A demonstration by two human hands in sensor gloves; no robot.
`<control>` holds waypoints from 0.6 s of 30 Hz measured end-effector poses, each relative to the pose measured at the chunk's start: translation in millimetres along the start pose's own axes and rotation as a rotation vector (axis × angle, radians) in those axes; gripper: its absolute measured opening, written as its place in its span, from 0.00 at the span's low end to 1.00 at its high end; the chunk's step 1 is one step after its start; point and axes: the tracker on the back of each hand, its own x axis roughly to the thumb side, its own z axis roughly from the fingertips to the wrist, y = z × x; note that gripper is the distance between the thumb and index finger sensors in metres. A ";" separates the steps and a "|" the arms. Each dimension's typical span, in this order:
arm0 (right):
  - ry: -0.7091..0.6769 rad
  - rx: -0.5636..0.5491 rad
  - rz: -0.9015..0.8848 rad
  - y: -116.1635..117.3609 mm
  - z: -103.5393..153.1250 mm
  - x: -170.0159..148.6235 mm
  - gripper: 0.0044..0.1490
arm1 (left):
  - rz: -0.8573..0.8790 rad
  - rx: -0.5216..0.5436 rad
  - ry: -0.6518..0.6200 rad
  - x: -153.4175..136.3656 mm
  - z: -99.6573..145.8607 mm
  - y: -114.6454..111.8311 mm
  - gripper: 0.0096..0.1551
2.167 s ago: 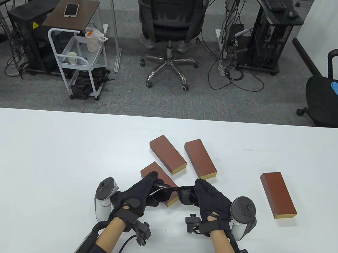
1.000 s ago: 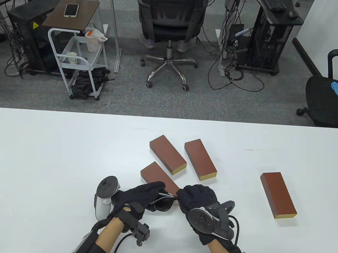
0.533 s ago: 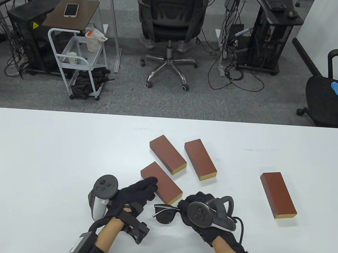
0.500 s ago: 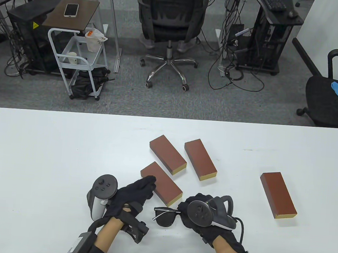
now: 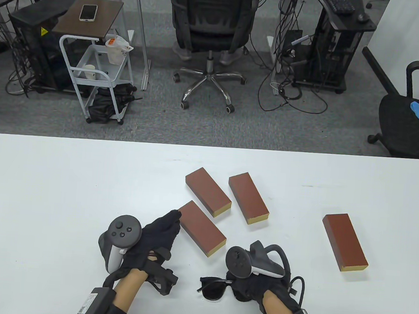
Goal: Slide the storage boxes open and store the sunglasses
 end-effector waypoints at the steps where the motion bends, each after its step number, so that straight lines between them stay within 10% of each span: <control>1: 0.001 0.004 0.000 0.8 -0.4 -0.2 0.24 | -0.003 0.000 -0.001 0.0 0.0 0.0 0.29; 12: 0.068 0.021 -0.009 0.7 2.4 -7.7 0.28 | -0.117 0.042 -0.003 -2.1 0.0 1.9 0.31; 18: 0.194 -0.268 -0.115 -32.1 19.5 -40.1 0.33 | -0.204 0.063 -0.004 2.1 1.3 3.6 0.36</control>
